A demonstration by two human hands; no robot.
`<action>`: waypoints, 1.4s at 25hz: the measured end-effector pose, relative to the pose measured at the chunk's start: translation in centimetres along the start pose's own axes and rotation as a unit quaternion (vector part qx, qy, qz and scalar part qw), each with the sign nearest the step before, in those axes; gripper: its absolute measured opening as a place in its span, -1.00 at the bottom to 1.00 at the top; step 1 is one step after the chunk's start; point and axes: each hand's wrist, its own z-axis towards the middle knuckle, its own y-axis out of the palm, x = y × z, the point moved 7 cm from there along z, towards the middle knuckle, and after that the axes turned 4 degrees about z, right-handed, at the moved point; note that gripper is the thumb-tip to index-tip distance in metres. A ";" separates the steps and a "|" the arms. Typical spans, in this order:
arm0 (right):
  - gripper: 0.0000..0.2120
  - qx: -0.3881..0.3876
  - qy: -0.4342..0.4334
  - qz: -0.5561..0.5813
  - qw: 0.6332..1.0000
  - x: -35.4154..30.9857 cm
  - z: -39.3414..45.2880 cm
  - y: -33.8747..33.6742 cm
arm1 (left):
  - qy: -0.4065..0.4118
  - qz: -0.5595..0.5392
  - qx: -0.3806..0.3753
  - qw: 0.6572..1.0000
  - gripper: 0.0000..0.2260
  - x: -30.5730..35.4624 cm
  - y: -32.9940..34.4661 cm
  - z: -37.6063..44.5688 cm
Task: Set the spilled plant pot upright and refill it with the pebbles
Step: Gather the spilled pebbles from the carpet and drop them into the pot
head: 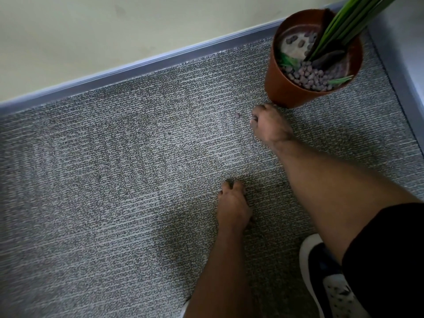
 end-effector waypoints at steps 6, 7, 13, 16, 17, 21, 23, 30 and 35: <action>-0.80 -0.050 0.066 -0.028 0.996 -1.0 0.8 -0.2 | 0.012 -0.012 -0.007 1.000 -0.74 -0.2 0.0 0.1; -0.85 -0.053 0.073 -0.022 0.996 -1.2 0.9 -0.2 | 0.013 -0.015 -0.006 1.000 -0.74 -0.2 0.0 0.1; -0.84 -0.031 0.054 0.126 0.990 -3.0 1.8 -0.8 | 0.002 -0.029 -0.028 0.999 -0.76 -0.6 0.1 0.5; -0.85 -0.038 0.027 0.074 0.996 -4.1 1.7 -0.4 | 0.001 -0.054 -0.035 0.998 -0.81 -0.9 0.1 1.0; -0.84 -0.041 0.024 0.050 0.998 -4.2 1.7 -0.1 | 0.001 -0.062 -0.035 0.997 -0.82 -0.9 0.0 1.0; -0.81 -0.074 -0.010 -0.002 0.997 -5.0 1.4 0.9 | 0.003 -0.054 -0.027 0.998 -0.84 -0.7 -0.1 1.3; -0.87 -0.099 -0.012 0.006 0.995 -5.5 0.6 0.8 | 0.002 -0.046 -0.024 0.999 -0.86 -0.7 0.0 1.4; -0.91 -0.107 0.043 0.088 0.989 -2.7 -2.3 0.9 | -0.023 0.004 -0.014 1.000 -0.76 0.0 -0.2 1.7; -0.90 -0.168 0.066 0.137 0.974 -2.4 -3.3 -0.9 | -0.039 0.012 -0.036 0.999 -0.70 0.8 -0.7 1.0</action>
